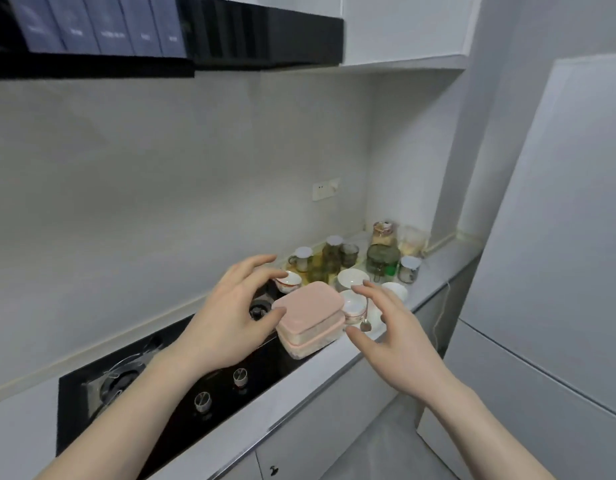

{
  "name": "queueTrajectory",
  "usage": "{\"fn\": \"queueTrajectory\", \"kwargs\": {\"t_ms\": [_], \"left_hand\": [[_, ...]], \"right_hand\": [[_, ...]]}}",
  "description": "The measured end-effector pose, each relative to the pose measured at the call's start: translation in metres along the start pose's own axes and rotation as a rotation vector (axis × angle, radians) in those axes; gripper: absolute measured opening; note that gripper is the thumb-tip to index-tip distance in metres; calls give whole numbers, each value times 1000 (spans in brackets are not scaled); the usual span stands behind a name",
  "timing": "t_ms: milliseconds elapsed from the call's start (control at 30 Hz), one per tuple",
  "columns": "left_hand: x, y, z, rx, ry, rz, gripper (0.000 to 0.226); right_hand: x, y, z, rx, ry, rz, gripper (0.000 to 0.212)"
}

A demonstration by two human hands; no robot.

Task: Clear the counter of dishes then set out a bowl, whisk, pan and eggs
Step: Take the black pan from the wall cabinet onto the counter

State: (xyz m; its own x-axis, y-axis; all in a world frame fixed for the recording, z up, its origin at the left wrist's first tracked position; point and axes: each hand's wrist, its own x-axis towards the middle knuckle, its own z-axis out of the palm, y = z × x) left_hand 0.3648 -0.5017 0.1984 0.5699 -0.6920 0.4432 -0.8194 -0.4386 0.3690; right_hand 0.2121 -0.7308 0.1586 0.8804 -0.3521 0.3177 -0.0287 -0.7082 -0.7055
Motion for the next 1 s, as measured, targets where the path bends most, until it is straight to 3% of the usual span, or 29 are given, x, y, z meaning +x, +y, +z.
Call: {"fn": "queueTrajectory", "kwargs": {"t_ms": [633,1000], "left_hand": [[279,112,65,66,120,320,46],[360,123,63,306,197,230,45]], "right_hand": [[180,98,-210,-86,230,-111,55],[326,116,-272,18,209,-360,51]]}}
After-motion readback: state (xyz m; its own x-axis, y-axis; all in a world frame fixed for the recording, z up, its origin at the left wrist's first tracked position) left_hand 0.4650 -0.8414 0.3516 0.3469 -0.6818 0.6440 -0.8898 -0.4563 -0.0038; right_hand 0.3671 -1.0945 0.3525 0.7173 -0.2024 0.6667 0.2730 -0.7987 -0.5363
